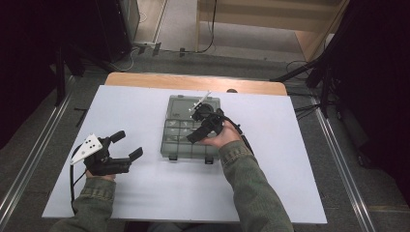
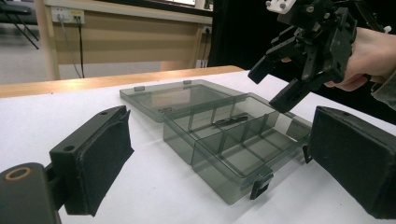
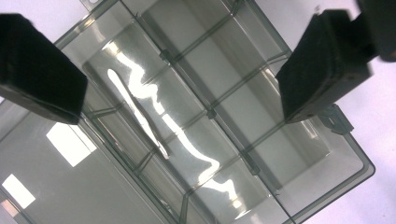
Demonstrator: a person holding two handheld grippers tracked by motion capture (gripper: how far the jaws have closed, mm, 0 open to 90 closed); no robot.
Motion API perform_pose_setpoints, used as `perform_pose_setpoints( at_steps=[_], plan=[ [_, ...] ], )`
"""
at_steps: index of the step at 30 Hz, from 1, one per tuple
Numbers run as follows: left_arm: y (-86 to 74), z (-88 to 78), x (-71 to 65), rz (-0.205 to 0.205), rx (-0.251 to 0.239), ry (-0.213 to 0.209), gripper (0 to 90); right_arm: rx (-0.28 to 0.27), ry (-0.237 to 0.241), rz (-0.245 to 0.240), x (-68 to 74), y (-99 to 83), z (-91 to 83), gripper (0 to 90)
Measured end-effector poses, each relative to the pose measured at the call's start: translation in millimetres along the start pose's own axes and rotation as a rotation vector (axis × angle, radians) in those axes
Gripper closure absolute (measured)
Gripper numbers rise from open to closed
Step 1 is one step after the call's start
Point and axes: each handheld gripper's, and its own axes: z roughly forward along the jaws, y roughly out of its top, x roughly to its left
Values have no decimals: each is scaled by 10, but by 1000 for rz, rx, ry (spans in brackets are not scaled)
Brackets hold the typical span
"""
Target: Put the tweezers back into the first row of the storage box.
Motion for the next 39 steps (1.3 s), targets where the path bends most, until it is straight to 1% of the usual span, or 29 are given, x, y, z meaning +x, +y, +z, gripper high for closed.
perform_pose_setpoints(
  at_steps=[1, 2, 3, 5, 7, 8, 10, 13, 14, 15, 17, 18, 19, 20, 22, 23, 24, 26, 27, 29, 30, 34, 35, 37, 39],
  plan=[
    [0, 0, -1, 0, 0, 0, 58, 2, 5, 1, 3, -6, -8, 5],
    [0, -1, -2, 1, 1, 0, 57, 7, 0, 3, 17, -19, -19, 0],
    [0, -1, -2, 1, 1, 0, 57, 6, -1, -5, 19, -25, -29, 0],
    [-1, 0, -4, 0, 1, -1, 58, -1, 1, -4, 26, -32, -41, 0],
    [-1, 0, -7, 0, 1, -2, 58, -23, 4, 0, 40, -51, -98, 0],
    [-1, 0, -7, 0, 1, -2, 57, -23, 4, 0, 40, -51, -98, 0],
    [-1, -1, -8, 0, 2, -1, 58, -52, 4, 17, 41, -90, -149, 0],
    [-2, -1, -9, 0, 2, -1, 58, -59, -4, 27, 39, -136, -169, 0],
    [-3, 0, -10, 0, 2, -2, 58, -60, 1, 39, 37, -164, -178, 0],
    [-3, -1, -11, 1, 3, -2, 58, -57, -4, 49, 32, -221, -195, 0],
    [-3, 0, -14, 1, 3, -2, 57, -56, -9, 49, 32, -245, -206, 0],
    [-3, 0, -14, 2, 3, -2, 58, -69, -10, 50, 29, -275, -218, 0],
    [-4, 1, -15, 2, 3, -2, 58, -70, -5, 61, 26, -301, -237, 0],
    [-4, 2, -15, 2, 2, -2, 57, -77, -4, 58, 18, -329, -250, 0],
    [-4, 4, -17, 1, 1, -2, 58, -97, -15, 71, 6, -419, -301, 0],
    [-4, 4, -17, 1, 1, -2, 58, -97, -15, 71, 6, -419, -301, 0],
    [-5, 7, -18, 0, 1, -4, 57, -108, -31, 79, -4, -481, -327, 0],
    [-6, 9, -19, 1, 1, -4, 58, -111, -24, 86, -14, -512, -337, 0],
    [-6, 11, -21, 1, 1, -5, 57, -120, -32, 91, -27, -577, -357, 0],
    [-7, 13, -23, 3, 2, -7, 58, -127, -38, 94, -34, -608, -367, 0],
    [-6, 15, -25, 3, 2, -7, 58, -128, -37, 109, -51, -665, -392, 0],
    [-6, 14, -23, 2, 1, -5, 58, -166, -32, 135, -89, -787, -440, 0],
    [-6, 14, -23, 2, 1, -5, 58, -169, -29, 146, -95, -816, -449, 0],
    [-7, 15, -22, 1, 1, -3, 58, -171, -26, 148, -105, -841, -456, 0],
    [-8, 19, -23, 4, 3, -5, 58, -203, -30, 165, -113, -925, -479, 0]
  ],
)
